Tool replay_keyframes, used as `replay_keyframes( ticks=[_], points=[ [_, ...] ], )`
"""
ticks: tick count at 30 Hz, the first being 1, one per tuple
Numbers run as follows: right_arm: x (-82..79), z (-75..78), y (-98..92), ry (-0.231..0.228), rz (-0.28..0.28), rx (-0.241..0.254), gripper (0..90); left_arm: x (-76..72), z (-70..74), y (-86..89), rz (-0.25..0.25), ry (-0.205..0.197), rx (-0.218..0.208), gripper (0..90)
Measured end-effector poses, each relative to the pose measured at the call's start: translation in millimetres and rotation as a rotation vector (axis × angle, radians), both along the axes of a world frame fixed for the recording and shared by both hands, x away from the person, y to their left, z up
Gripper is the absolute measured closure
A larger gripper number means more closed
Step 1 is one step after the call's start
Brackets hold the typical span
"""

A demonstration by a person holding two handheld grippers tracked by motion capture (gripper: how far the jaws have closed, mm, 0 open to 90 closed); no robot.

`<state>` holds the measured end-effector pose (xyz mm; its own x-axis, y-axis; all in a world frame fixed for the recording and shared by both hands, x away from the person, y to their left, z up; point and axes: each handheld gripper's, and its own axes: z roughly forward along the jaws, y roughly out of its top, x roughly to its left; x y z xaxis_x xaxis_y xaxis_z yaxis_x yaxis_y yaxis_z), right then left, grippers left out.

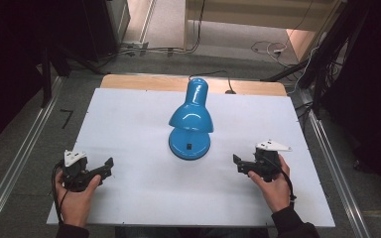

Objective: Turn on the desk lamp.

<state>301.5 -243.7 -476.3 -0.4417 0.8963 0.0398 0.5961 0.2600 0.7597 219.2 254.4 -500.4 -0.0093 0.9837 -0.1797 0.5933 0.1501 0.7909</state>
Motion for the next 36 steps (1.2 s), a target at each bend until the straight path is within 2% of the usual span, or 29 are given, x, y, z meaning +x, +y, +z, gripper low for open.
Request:
replay_keyframes(
  ticks=[36],
  points=[
    [8.5, 1.8, 45.7, 0.000, 0.090, -0.002, 7.6, -0.2, 0.0, 0.6, -0.001, 0.003, -0.003, 11.6]
  ],
)
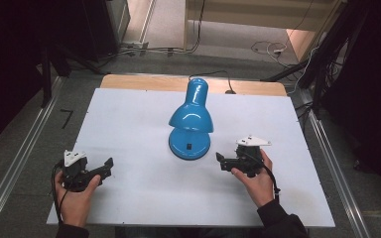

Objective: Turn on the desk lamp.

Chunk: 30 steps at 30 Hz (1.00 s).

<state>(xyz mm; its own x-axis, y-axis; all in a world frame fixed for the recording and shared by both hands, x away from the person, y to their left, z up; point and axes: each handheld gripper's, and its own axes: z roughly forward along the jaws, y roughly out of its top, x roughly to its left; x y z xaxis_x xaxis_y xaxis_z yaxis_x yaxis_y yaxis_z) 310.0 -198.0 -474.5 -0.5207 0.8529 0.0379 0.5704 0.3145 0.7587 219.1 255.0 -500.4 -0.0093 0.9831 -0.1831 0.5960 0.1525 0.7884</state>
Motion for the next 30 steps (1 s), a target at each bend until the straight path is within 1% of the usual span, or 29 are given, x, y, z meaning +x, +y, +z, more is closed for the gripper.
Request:
replay_keyframes(
  ticks=[7, 14, 18, 30],
  points=[
    [0.9, 0.9, 6.5, -0.001, 0.009, 0.008, 7.7, 0.0, -0.1, 0.0, -0.001, 0.000, 0.000, 11.6],
    [1.9, -0.6, 16.8, 0.001, 0.031, 0.007, 7.7, 0.5, -0.5, 0.3, -0.002, 0.001, -0.006, 11.6],
    [2.5, -1.0, 22.1, -0.010, 0.032, 0.012, 7.7, 0.5, -0.6, 0.7, -0.001, 0.001, -0.007, 11.6],
    [4.4, -0.1, 35.1, -0.011, 0.054, 0.016, 7.9, 0.4, -0.5, 0.8, -0.001, -0.002, -0.007, 11.6]
  ],
)
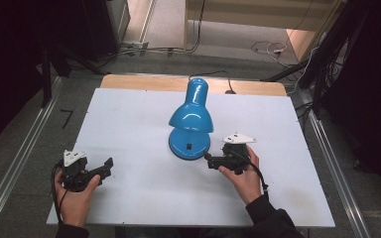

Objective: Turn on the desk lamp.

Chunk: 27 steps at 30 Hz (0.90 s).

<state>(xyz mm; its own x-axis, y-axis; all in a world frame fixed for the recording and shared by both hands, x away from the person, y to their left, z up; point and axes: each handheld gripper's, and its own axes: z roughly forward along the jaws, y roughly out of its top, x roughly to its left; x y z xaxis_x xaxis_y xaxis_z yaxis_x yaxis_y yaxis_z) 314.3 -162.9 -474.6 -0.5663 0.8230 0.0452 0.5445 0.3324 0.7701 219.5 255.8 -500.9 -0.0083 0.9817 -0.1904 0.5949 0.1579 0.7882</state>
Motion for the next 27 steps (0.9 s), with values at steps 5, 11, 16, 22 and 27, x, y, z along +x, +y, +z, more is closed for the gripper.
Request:
replay_keyframes(
  ticks=[5, 11, 16, 22, 27],
  points=[
    [0.1, 1.2, 3.2, -0.004, 0.007, 0.001, 10.0, -0.3, 0.4, -0.3, 0.000, -0.001, 0.001, 11.6],
    [1.8, -0.3, 9.4, 0.000, 0.022, 0.004, 10.1, 0.2, -0.2, -0.4, -0.001, 0.003, 0.000, 11.6],
    [2.0, -2.3, 16.7, 0.006, 0.031, 0.010, 10.6, 0.2, -0.2, -0.4, -0.003, 0.005, 0.000, 11.6],
    [2.3, -1.7, 21.1, -0.005, 0.039, 0.011, 11.4, 0.3, -0.4, -0.4, -0.003, 0.005, 0.001, 11.6],
    [2.9, -2.0, 23.5, -0.007, 0.041, 0.018, 12.7, 0.2, -0.2, -0.4, -0.004, 0.004, 0.000, 11.6]
  ],
)
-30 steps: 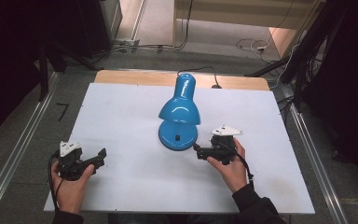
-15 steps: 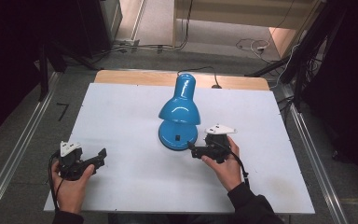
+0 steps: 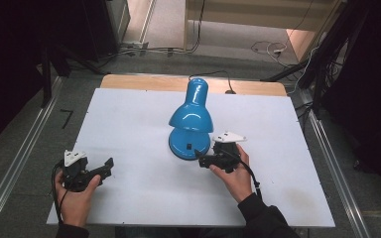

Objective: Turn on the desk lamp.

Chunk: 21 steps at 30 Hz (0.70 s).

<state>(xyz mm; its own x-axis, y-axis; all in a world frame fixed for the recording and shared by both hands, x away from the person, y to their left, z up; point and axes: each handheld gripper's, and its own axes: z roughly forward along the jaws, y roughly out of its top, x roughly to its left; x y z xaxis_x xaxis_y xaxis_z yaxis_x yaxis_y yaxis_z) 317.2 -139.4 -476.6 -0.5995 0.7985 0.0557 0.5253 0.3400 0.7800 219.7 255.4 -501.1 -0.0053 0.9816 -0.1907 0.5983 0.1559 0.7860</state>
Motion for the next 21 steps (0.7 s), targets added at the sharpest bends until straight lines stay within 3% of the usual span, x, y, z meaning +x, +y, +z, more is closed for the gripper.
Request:
replay_keyframes(
  ticks=[12, 18, 21],
  points=[
    [3.1, -1.6, 7.9, -0.045, -0.010, 0.001, 22.8, 0.1, -0.2, 0.1, 0.001, 0.000, 0.001, 11.6],
    [5.4, -5.6, 15.1, -0.073, -0.007, 0.017, 39.3, 0.1, -0.4, 0.8, 0.002, 0.000, -0.001, 11.6],
    [3.7, -8.9, 20.5, -0.104, -0.001, 0.016, 55.2, -0.1, -0.3, 0.9, 0.001, -0.001, -0.003, 11.6]
  ],
)
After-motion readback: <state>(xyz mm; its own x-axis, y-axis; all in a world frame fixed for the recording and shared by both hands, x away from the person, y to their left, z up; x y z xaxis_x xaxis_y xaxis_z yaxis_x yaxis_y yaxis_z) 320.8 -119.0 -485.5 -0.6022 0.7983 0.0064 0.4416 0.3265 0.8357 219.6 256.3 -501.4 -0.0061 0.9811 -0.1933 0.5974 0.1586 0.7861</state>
